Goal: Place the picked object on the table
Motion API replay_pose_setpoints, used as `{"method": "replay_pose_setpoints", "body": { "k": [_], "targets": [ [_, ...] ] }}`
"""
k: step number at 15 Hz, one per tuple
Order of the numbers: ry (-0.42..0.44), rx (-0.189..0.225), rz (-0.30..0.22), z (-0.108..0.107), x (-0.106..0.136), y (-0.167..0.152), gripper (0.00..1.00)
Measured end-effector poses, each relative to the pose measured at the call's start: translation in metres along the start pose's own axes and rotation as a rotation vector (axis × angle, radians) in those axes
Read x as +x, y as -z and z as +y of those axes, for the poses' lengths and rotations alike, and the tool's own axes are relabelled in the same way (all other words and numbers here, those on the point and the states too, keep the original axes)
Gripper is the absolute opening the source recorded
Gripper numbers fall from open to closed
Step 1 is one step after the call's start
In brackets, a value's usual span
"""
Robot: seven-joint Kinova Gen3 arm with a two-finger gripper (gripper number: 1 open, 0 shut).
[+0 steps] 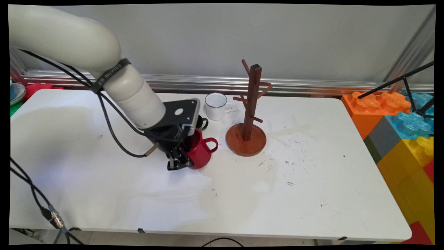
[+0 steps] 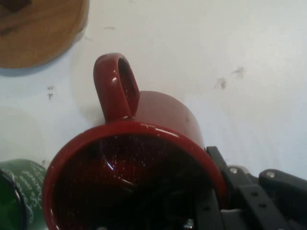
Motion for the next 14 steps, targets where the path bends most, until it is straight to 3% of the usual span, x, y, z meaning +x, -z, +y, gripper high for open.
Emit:
{"method": "replay_pose_setpoints", "body": {
  "k": [14],
  "targets": [
    [0.025,0.01,-0.03,-0.001,0.017,-0.044,0.0]
  ]
}}
